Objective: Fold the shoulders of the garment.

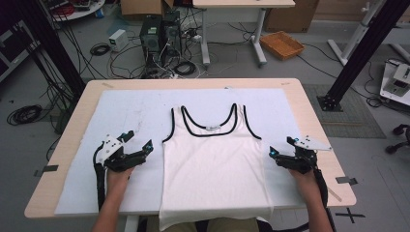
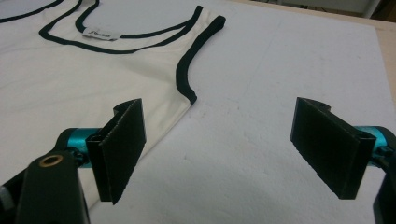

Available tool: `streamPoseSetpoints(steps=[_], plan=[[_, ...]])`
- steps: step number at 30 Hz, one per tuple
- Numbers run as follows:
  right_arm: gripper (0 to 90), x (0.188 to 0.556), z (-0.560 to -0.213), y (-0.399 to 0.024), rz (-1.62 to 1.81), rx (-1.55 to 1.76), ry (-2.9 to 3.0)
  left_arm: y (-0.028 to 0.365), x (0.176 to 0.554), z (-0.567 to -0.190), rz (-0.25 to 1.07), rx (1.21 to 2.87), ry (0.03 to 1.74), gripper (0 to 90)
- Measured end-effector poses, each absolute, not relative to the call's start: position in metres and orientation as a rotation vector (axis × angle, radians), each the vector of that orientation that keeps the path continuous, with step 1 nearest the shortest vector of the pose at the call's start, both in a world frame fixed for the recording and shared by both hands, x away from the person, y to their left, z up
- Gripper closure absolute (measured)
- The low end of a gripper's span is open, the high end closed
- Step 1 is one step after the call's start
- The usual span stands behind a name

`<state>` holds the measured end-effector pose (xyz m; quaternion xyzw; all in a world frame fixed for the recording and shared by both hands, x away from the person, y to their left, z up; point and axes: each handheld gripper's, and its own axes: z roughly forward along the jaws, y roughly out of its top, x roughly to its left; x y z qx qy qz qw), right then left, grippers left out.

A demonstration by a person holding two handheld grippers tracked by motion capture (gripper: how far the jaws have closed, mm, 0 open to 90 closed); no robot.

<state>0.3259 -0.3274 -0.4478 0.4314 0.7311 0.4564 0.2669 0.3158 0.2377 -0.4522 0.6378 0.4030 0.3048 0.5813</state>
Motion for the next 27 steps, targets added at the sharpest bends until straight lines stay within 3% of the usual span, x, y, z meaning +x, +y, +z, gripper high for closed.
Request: streamPoseSetpoints(steps=[22,27], plan=[[17.8,0.329,-0.447,-0.325,1.192,1.185,1.981,0.237,0.317,-0.452,0.714,1.5,0.955,16.3],[17.7,0.337,-0.425,-0.319,1.302,1.217,1.966,0.237,0.318,-0.452,0.718,1.503,0.975,16.3]])
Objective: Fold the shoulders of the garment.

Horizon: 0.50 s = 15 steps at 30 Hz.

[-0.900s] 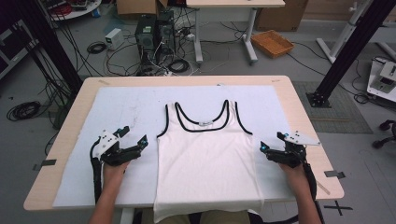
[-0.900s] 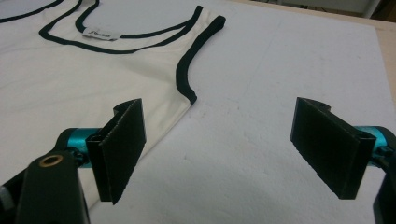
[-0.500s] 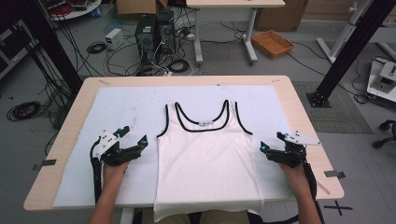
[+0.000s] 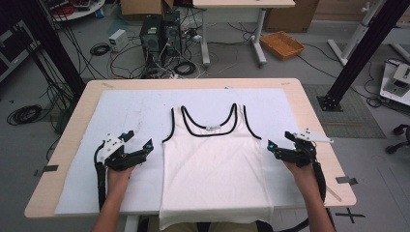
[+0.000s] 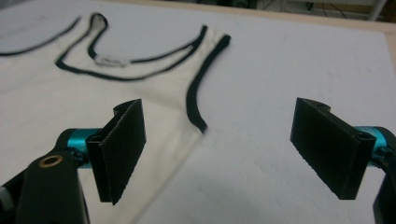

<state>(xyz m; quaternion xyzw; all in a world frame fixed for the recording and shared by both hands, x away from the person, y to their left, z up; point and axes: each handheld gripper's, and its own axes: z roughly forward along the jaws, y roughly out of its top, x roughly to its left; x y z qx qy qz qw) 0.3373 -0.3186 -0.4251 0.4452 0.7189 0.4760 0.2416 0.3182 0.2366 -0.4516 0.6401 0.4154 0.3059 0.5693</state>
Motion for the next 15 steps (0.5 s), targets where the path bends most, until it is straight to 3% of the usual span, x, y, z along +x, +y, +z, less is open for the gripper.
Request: streamPoseSetpoints(steps=[8,15], plan=[[17.8,0.388,-0.402,-0.289,1.239,1.251,2.097,0.235,0.318,-0.452,0.722,1.509,0.978,16.3],[17.8,0.437,-0.411,-0.265,1.094,1.306,2.195,0.231,0.32,-0.451,0.74,1.556,0.992,16.3]])
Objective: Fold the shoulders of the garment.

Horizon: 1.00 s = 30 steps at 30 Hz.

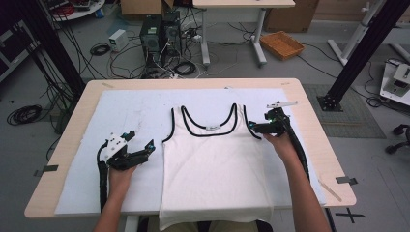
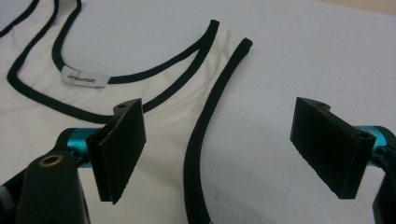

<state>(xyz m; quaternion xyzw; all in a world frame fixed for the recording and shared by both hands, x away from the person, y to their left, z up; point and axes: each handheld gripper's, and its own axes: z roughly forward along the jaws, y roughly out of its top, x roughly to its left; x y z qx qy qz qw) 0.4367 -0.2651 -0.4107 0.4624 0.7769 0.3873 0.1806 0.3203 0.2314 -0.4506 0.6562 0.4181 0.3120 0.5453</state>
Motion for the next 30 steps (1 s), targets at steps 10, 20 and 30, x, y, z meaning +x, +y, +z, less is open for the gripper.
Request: streamPoseSetpoints(steps=[10,20,30], plan=[[18.4,0.475,-0.426,-0.253,0.992,1.398,2.214,0.231,0.322,-0.45,0.736,1.559,1.024,16.3],[40.4,0.49,-0.444,-0.237,0.911,1.368,2.253,0.231,0.323,-0.45,0.735,1.559,1.025,16.3],[84.7,0.489,-0.442,-0.221,0.915,1.225,2.328,0.231,0.323,-0.45,0.735,1.567,1.03,16.3]])
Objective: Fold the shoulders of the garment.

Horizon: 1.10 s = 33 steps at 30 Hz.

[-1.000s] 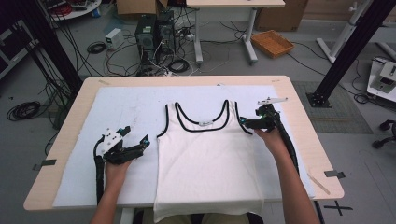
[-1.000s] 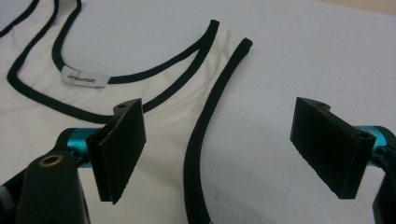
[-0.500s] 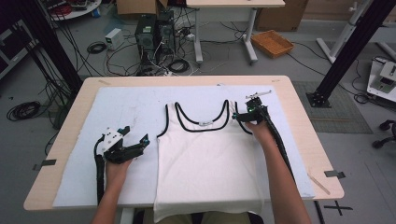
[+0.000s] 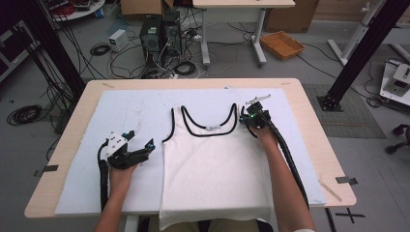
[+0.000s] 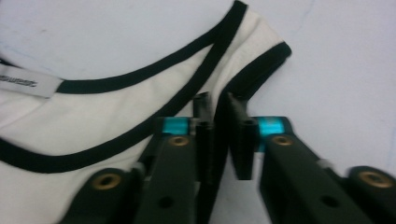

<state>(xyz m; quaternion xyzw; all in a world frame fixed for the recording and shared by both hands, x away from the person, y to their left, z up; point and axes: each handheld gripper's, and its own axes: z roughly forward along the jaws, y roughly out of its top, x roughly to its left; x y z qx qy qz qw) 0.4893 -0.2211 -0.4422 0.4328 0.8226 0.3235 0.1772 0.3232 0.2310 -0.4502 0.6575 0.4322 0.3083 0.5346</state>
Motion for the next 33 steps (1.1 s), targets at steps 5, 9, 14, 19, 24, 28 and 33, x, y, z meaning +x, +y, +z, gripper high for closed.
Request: streamPoseSetpoints(steps=[5,9,14,19,24,28,33], plan=[[86.5,0.481,-0.436,-0.22,0.977,1.183,2.283,0.231,0.323,-0.45,0.736,1.566,1.028,16.3],[86.5,0.471,-0.428,-0.221,1.067,1.134,2.252,0.23,0.323,-0.45,0.734,1.565,1.024,16.4],[86.4,0.437,-0.414,-0.222,1.167,0.991,2.21,0.23,0.323,-0.45,0.729,1.563,1.025,16.5],[86.2,0.411,-0.416,-0.227,1.125,0.91,2.24,0.23,0.323,-0.45,0.733,1.567,1.023,16.6],[85.4,0.393,-0.424,-0.23,1.135,0.902,2.301,0.23,0.323,-0.45,0.733,1.565,1.026,16.6],[63.8,0.383,-0.425,-0.231,1.125,0.936,2.355,0.23,0.322,-0.45,0.738,1.573,1.018,16.6],[54.8,0.376,-0.411,-0.236,1.232,0.967,2.233,0.23,0.323,-0.45,0.729,1.566,1.023,16.6]])
